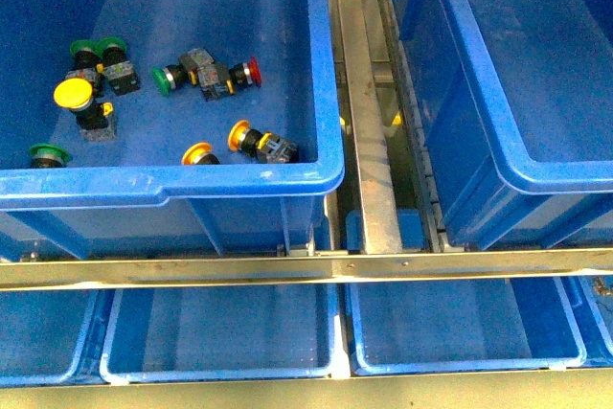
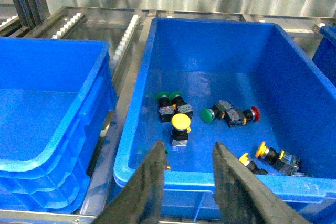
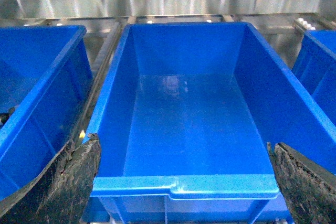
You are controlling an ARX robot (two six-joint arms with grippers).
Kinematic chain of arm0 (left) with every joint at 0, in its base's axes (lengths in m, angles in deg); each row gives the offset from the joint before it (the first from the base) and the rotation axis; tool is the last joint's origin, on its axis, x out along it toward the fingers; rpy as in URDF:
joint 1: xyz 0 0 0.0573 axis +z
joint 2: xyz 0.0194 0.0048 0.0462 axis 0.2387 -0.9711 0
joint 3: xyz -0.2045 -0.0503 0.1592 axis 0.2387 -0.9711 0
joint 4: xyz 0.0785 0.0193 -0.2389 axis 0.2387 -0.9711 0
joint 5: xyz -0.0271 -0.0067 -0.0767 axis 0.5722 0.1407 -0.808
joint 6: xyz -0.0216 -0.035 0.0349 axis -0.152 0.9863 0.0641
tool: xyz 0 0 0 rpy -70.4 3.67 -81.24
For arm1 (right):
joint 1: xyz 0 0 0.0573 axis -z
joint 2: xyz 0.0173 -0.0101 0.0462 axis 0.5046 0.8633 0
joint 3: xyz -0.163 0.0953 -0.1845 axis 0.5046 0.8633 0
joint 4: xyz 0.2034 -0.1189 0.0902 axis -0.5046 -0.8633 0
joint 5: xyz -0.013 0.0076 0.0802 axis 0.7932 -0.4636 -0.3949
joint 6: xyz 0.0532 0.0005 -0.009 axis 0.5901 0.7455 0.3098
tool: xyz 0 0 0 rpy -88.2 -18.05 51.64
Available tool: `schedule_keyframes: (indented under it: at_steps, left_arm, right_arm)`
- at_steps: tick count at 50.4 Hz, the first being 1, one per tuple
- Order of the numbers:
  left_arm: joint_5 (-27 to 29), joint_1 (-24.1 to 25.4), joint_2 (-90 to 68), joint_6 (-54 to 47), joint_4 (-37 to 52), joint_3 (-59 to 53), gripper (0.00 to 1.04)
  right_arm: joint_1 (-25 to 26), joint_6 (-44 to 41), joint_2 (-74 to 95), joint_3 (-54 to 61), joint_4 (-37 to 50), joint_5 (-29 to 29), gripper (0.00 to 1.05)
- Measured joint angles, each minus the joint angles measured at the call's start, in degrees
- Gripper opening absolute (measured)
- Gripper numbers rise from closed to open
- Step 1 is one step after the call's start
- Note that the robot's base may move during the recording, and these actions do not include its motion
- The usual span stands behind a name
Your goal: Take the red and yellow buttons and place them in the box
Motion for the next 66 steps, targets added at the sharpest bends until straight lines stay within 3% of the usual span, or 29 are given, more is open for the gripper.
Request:
schedule_keyframes:
  at_steps: [19, 25, 29, 31, 38, 50, 66]
  left_arm:
    - [-0.1, 0.0, 0.0, -0.1, 0.0, 0.0, 0.99]
    - [-0.2, 0.0, -0.3, 0.5, -0.4, 0.2, 0.97]
    - [0.5, -0.9, -11.9, 9.9, -16.2, 7.7, 0.97]
    - [0.9, -1.9, -19.0, 14.4, -17.8, 11.0, 0.97]
    - [0.5, -5.4, -36.9, 18.9, -10.2, 20.6, 0.97]
    - [-1.6, -8.6, -55.1, 14.4, -1.4, 33.2, 0.97]
    - [1.2, -9.4, -77.5, 11.4, 0.7, 45.0, 0.97]
  right_arm:
    - [0.0, 0.0, 0.0, 0.0, 0.0, 0.2, 0.99]
    - [0.0, 0.0, 0.0, 0.0, 0.0, 0.2, 0.99]
    - [0.0, 0.0, 0.0, 0.0, 0.0, 0.2, 0.99]
    - [0.0, 0.0, 0.0, 0.0, 0.0, 0.2, 0.99]
    - [0.0, 0.0, 0.0, 0.0, 0.0, 0.2, 0.99]
    - [0.0, 0.0, 0.0, 0.0, 0.0, 0.2, 0.99]
    - [0.0, 0.0, 0.0, 0.0, 0.0, 0.2, 0.99]
